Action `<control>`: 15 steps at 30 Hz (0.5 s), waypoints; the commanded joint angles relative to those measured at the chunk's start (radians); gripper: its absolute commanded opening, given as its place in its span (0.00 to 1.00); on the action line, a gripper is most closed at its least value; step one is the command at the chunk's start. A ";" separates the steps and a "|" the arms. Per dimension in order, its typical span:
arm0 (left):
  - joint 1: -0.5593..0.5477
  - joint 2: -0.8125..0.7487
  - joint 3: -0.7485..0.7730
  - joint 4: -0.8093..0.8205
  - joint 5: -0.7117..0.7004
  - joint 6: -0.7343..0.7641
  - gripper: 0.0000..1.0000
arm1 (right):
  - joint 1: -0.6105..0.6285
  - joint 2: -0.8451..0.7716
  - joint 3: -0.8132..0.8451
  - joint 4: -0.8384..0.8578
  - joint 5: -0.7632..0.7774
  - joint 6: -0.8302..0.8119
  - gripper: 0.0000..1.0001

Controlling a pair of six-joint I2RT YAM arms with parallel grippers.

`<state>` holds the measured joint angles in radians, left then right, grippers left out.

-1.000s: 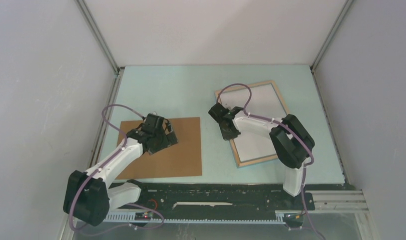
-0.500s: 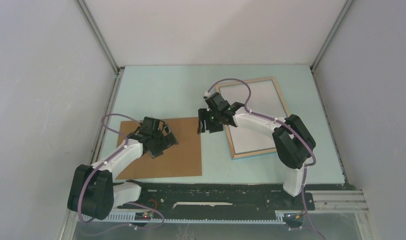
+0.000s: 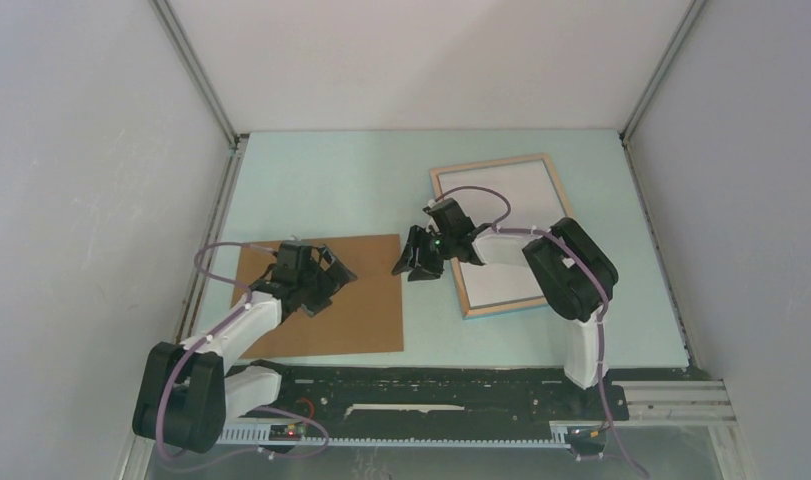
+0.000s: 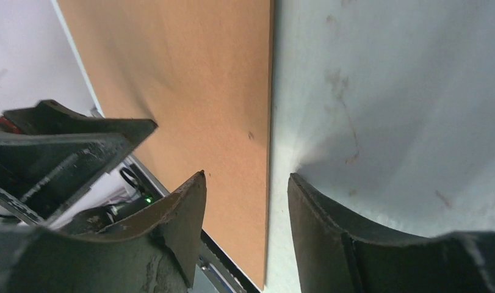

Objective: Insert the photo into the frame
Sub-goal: Move the photo frame to the center of the board, then move the photo frame item to the center of the board.

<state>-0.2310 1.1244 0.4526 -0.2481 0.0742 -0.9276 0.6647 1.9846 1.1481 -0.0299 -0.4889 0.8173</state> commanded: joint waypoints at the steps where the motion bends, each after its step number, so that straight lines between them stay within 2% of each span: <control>1: 0.005 0.040 -0.075 -0.005 0.048 -0.014 0.98 | -0.003 0.070 -0.001 0.182 -0.087 0.089 0.58; 6: 0.008 0.040 -0.107 0.027 0.066 -0.019 0.98 | 0.014 0.127 -0.022 0.328 -0.159 0.189 0.57; 15: 0.008 0.066 -0.102 0.058 0.111 0.007 0.97 | 0.008 0.091 -0.120 0.768 -0.309 0.482 0.45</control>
<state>-0.2222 1.1366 0.4053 -0.1120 0.1459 -0.9386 0.6342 2.0911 1.0409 0.4351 -0.6380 1.0985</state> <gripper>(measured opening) 0.974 0.487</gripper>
